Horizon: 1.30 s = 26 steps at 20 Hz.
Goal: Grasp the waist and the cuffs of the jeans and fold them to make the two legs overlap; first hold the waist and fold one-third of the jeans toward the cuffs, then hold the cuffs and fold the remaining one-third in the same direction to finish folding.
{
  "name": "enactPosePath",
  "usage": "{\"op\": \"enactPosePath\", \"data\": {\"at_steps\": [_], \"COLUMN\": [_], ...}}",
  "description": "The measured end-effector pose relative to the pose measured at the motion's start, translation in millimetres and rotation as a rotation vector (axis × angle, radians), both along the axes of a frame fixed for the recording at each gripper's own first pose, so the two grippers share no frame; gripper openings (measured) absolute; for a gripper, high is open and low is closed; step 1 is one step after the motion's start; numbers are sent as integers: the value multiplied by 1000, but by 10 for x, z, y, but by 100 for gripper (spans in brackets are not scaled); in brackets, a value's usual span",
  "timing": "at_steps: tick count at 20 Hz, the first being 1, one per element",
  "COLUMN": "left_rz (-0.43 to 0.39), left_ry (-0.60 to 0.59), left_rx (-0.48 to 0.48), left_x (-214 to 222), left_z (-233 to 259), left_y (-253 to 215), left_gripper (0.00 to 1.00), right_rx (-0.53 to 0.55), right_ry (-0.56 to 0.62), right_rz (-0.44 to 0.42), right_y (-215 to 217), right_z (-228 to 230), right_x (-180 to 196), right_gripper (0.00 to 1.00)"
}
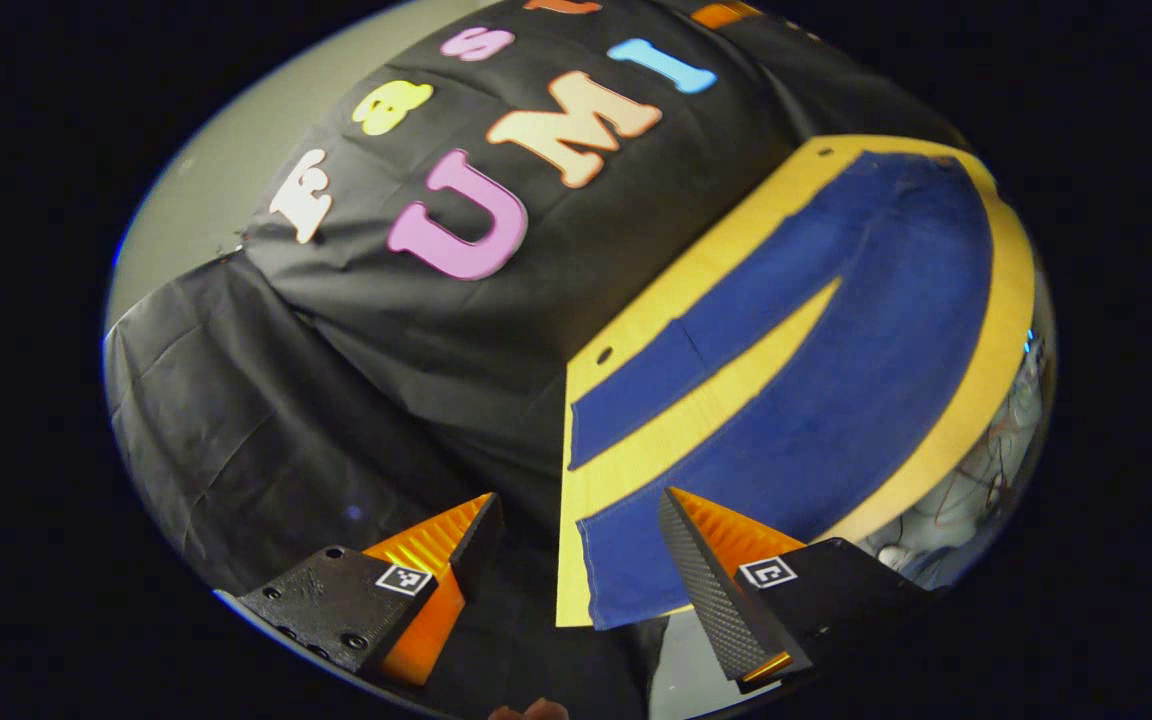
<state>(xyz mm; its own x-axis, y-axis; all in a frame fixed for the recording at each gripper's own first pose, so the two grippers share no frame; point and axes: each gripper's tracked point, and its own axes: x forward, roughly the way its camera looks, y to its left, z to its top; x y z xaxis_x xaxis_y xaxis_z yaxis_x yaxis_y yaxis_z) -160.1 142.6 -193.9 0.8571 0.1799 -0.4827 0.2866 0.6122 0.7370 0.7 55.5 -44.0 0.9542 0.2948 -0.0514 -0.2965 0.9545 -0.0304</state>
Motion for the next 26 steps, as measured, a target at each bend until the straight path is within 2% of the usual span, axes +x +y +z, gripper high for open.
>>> {"op": "enactPosePath", "data": {"at_steps": [6,10,12,16,17,18,25,26], "left_rz": [-48,-115,-125,-144,-145,-149,-247,-263], "left_ry": [208,297,335,383,394,403,418,417], "left_rx": [118,239,270,305,311,315,404,415], "left_x": [-242,-289,-336,-405,-405,-416,-147,-99], "left_z": [-667,-979,-1122,-1365,-1413,-1459,-1634,-1654], "left_y": [348,451,524,593,597,618,661,657], "left_gripper": [96,95,96,96,100,96,96,92], "right_rx": [-50,-67,-77,-107,-111,-116,-144,-152], "right_ry": [34,45,51,44,47,53,57,61], "right_rz": [0,-21,-29,-42,-44,-48,-93,-104], "right_y": [136,112,101,75,76,74,-48,-80], "right_z": [-181,-221,-238,-242,-260,-286,-358,-379], "right_x": [22,72,74,68,61,46,-21,-35], "right_gripper": [99,99,99,99,99,99,99,99]}}
